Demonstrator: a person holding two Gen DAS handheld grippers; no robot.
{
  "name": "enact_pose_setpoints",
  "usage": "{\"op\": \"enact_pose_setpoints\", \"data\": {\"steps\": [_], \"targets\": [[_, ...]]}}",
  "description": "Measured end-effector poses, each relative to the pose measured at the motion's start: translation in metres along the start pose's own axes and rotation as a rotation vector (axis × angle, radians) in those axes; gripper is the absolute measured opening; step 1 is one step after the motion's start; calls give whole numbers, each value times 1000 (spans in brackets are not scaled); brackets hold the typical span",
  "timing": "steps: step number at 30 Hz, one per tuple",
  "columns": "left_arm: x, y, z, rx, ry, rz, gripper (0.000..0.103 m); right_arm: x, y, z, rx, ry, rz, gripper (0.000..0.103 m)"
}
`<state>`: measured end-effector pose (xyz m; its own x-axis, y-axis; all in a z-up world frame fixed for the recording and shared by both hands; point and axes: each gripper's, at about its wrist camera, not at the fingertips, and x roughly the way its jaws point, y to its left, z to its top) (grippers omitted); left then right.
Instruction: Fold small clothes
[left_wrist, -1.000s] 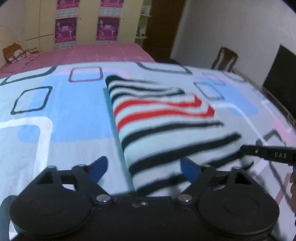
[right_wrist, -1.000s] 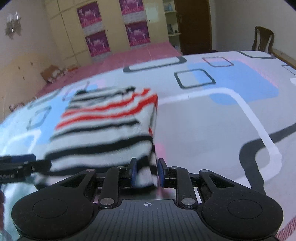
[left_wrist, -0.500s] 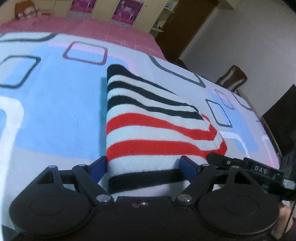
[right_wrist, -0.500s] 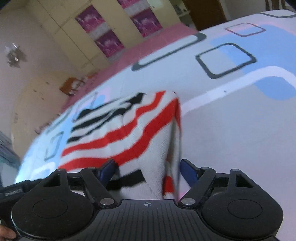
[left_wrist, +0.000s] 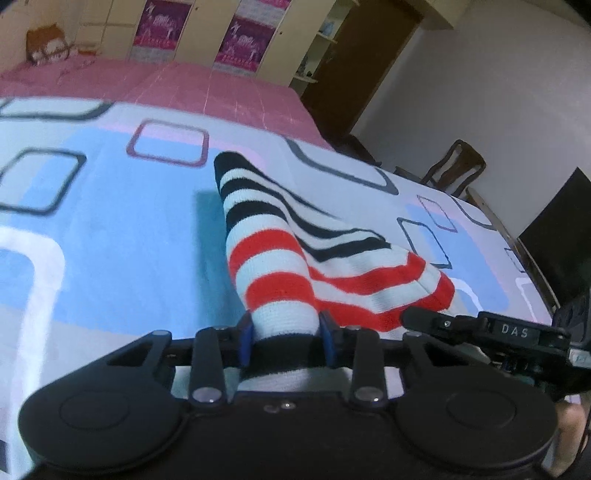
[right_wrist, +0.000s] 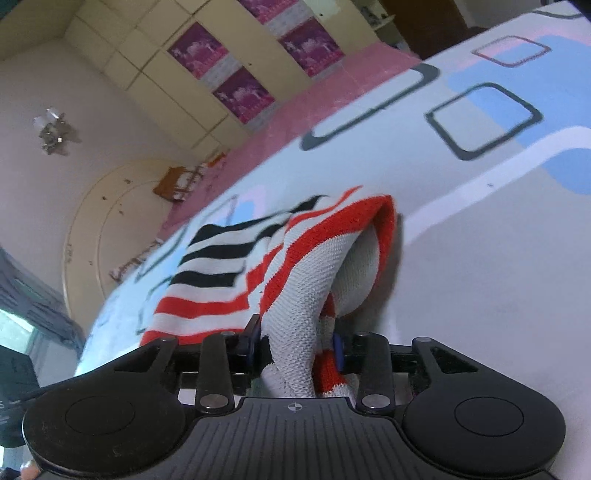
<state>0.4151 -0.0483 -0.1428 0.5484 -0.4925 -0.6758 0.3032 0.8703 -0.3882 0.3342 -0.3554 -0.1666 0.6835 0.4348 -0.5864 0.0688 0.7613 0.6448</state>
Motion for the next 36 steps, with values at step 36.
{"op": "enact_pose_setpoints", "data": {"steps": [36], "targets": [[-179, 308, -7, 113, -142, 251, 43, 222, 288, -156, -54, 79, 68, 40]]}}
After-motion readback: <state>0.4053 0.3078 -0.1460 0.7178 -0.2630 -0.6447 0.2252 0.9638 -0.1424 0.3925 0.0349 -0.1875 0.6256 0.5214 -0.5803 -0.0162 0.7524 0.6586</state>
